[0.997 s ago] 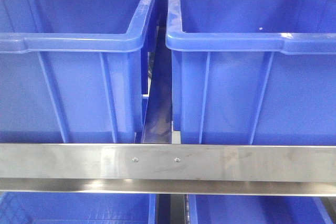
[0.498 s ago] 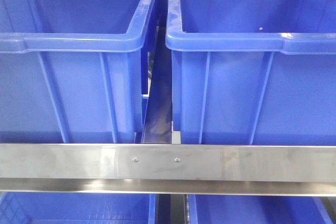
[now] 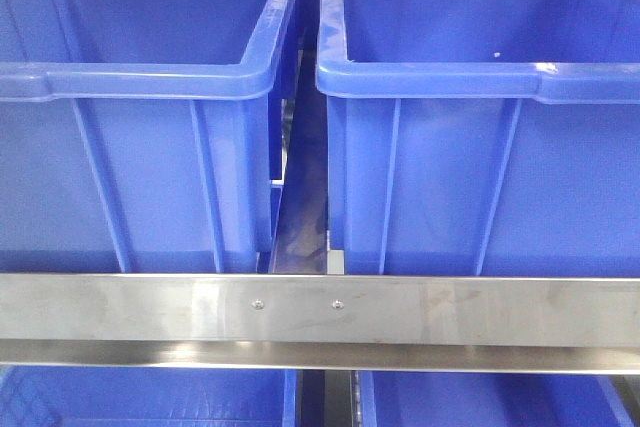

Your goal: Sort and place red and blue blocks on shelf

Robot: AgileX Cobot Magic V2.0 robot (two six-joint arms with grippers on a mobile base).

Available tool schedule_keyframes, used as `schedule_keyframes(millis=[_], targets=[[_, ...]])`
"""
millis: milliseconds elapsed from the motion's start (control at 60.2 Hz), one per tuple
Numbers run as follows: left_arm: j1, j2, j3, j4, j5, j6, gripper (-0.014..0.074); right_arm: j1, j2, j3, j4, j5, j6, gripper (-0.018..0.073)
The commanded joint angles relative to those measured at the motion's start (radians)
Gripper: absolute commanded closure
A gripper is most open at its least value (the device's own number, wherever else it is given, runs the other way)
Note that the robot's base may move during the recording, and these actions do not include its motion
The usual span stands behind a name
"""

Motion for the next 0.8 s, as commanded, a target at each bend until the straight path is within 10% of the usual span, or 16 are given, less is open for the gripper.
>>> schedule_keyframes(millis=[0,781], targets=[[-0.005,-0.001,-0.029,-0.005,-0.092,-0.010,0.0468,-0.001,-0.002,-0.029,0.000,-0.091,-0.008,0.0502],[-0.005,-0.001,-0.029,-0.005,-0.092,-0.010,0.0468,-0.001,-0.002,-0.029,0.000,-0.091,-0.008,0.0502]])
